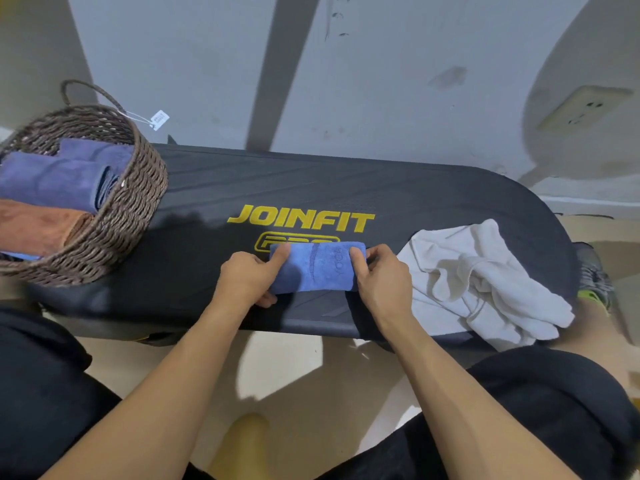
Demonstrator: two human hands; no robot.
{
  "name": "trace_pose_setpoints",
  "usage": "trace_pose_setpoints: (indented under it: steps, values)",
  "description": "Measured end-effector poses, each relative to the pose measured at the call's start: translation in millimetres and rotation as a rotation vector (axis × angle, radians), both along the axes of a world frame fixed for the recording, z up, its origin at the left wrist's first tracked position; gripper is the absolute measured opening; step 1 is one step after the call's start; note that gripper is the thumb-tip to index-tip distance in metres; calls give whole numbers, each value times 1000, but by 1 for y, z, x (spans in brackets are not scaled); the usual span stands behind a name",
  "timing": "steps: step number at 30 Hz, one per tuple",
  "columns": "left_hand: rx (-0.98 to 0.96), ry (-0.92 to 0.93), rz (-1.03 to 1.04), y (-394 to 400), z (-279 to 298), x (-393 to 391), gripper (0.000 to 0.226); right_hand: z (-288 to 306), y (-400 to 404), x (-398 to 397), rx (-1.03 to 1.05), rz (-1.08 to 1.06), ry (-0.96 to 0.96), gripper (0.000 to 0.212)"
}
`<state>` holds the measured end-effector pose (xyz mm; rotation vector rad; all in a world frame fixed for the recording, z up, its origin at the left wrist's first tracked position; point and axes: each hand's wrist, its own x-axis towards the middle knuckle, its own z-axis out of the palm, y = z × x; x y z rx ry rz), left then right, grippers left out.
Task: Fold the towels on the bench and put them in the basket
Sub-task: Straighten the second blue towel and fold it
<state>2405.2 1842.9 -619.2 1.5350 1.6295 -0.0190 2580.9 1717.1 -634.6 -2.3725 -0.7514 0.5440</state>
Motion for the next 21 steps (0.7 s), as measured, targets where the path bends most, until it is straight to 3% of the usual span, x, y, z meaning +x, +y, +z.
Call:
trace_pose_setpoints:
  steps: [2, 7, 12, 15, 17, 19, 21]
  values:
    - [-152, -75, 59, 5, 5, 0, 76, 1, 0, 0, 2, -6, 18, 37]
    - [-256, -186, 157, 3, 21, 7, 71, 5, 0, 1, -31, -15, 29, 36]
    - [-447, -685, 315, -10, 33, 25, 43, 9, 0, 0, -59, 0, 51, 34]
    - [-495, -811, 193, -14, 42, 38, 39, 17, -2, 12, -49, 3, 231, 32]
    - [-410, -745, 92, -10, 49, 45, 46, 27, -8, 19, -24, -57, 458, 28]
    - [-191, -655, -61, -2, 58, 45, 44, 39, -18, 22, 8, -104, 655, 21]
    - [5, -623, -313, 8, 70, 38, 32, 53, -27, 22, 80, -78, 657, 46]
